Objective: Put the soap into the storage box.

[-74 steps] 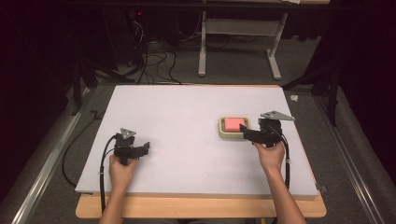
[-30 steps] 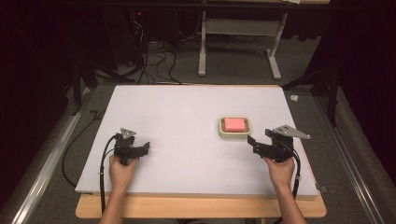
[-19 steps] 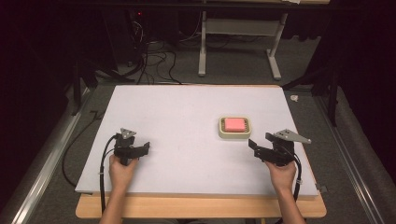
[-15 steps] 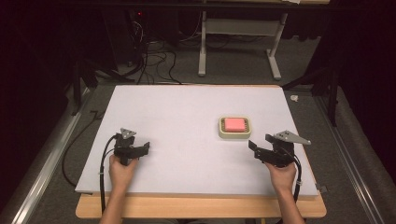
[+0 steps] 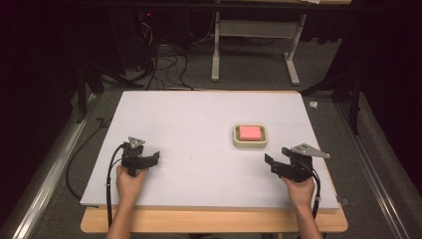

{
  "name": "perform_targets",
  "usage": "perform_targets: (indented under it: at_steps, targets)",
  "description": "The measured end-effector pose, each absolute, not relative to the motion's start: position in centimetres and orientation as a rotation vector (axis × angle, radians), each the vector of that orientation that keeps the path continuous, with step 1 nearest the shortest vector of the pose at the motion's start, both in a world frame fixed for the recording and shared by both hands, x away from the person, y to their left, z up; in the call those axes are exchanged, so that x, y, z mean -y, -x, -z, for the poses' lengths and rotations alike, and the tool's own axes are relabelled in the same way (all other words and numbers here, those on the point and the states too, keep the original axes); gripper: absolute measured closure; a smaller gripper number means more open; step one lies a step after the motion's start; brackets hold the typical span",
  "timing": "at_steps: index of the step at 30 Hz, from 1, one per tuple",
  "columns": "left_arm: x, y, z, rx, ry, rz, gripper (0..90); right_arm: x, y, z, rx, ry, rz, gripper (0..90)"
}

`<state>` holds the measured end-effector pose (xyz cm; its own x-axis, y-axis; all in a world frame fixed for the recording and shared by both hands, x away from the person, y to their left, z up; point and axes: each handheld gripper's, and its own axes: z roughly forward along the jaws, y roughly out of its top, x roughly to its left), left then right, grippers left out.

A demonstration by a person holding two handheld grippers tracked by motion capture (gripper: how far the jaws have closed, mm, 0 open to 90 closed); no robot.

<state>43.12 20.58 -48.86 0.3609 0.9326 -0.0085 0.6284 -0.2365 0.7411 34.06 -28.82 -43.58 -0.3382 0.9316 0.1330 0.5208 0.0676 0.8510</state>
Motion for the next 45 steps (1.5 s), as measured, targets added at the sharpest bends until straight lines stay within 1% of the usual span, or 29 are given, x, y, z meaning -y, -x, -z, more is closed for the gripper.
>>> perform_targets:
  at_steps: [23,45]
  targets:
    - [-20.6,-43.1,48.9,-1.351,-1.964,-0.590,23.5,27.8,-34.4,45.9,-1.968,-1.450,-1.138,25.2]
    - [-20.6,-43.1,48.9,-1.351,-1.964,-0.590,23.5,26.6,-35.6,48.0,-2.038,-1.484,-0.969,24.8]
